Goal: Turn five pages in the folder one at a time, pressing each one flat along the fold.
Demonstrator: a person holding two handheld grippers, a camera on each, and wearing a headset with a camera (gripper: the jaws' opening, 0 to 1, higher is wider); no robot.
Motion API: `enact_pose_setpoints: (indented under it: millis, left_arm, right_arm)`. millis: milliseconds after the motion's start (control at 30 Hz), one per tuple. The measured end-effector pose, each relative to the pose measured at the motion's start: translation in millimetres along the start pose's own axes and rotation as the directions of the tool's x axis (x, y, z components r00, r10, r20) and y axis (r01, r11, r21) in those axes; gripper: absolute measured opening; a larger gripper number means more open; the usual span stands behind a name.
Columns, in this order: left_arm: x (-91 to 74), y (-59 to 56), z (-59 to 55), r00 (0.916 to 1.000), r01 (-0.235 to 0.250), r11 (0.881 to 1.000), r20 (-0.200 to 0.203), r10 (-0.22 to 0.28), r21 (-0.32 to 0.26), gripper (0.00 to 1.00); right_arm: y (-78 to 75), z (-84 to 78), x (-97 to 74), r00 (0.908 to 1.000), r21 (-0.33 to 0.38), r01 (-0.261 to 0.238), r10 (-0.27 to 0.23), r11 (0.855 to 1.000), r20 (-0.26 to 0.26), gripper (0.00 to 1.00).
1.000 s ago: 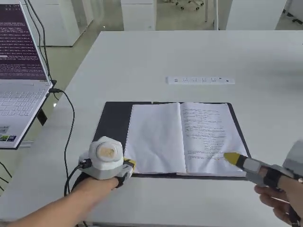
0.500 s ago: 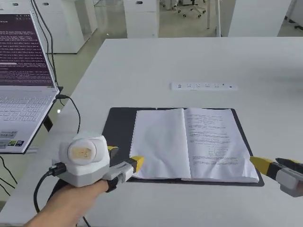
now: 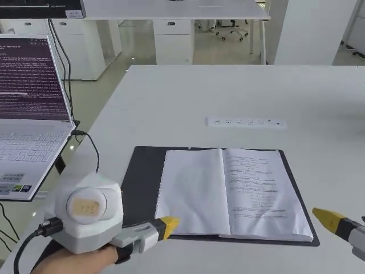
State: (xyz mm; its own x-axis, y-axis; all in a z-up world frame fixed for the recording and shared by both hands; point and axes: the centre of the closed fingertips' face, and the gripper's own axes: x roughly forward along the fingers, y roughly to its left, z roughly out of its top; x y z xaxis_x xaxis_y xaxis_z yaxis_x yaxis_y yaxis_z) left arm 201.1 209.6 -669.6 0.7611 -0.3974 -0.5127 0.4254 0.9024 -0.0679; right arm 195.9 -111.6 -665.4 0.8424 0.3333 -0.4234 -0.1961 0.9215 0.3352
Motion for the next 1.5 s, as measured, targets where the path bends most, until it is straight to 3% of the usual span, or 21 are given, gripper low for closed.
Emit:
enact_pose_setpoints:
  millis: [200,367,533,733,1000,1133,1267,1500]
  left_arm:
    - [1.2,-4.9,-4.4,1.0000,-0.002,1.000,-0.009,0.003,0.007,0.79]
    - [8.5,-3.1,-6.2,0.9997,-0.018,0.999,-0.014,0.018,0.033,0.78]
    - [23.0,-3.3,-6.2,0.9996,-0.022,0.998,-0.016,0.023,0.056,0.75]
    - [47.3,-17.2,-6.5,0.9997,0.010,0.995,-0.023,-0.007,0.096,0.68]
    - [81.9,-49.9,-7.7,0.9950,0.091,0.986,-0.054,-0.084,0.142,0.62]
    - [107.9,-77.3,-7.7,0.9874,0.153,0.969,-0.069,-0.142,0.194,0.58]
    - [130.1,-101.4,-9.0,0.9782,0.202,0.957,-0.092,-0.186,0.208,0.58]
    - [157.2,-132.8,-11.5,0.9639,0.261,0.935,-0.120,-0.238,0.240,0.55]
  right_arm:
    - [0.5,-14.8,0.0,0.9990,-0.034,-0.001,0.000,0.999,-0.045,0.70]
    - [-10.0,-22.8,3.4,0.9983,-0.042,0.010,-0.012,0.999,-0.057,0.68]
    - [-19.6,-22.0,8.1,0.9988,-0.057,0.018,-0.021,0.998,-0.044,0.66]
    - [-21.9,-24.4,13.7,0.9990,-0.059,0.009,-0.011,0.998,-0.043,0.62]
    - [-29.4,-37.3,22.1,0.9967,-0.073,-0.005,-0.001,0.997,-0.081,0.58]
    - [-33.8,-45.9,26.0,0.9943,-0.056,-0.006,0.000,0.998,-0.106,0.56]
    - [-36.6,-47.9,28.0,0.9932,-0.054,-0.008,0.002,0.999,-0.116,0.55]
    - [-41.1,-50.4,32.0,0.9921,-0.038,-0.010,0.005,0.999,-0.125,0.53]
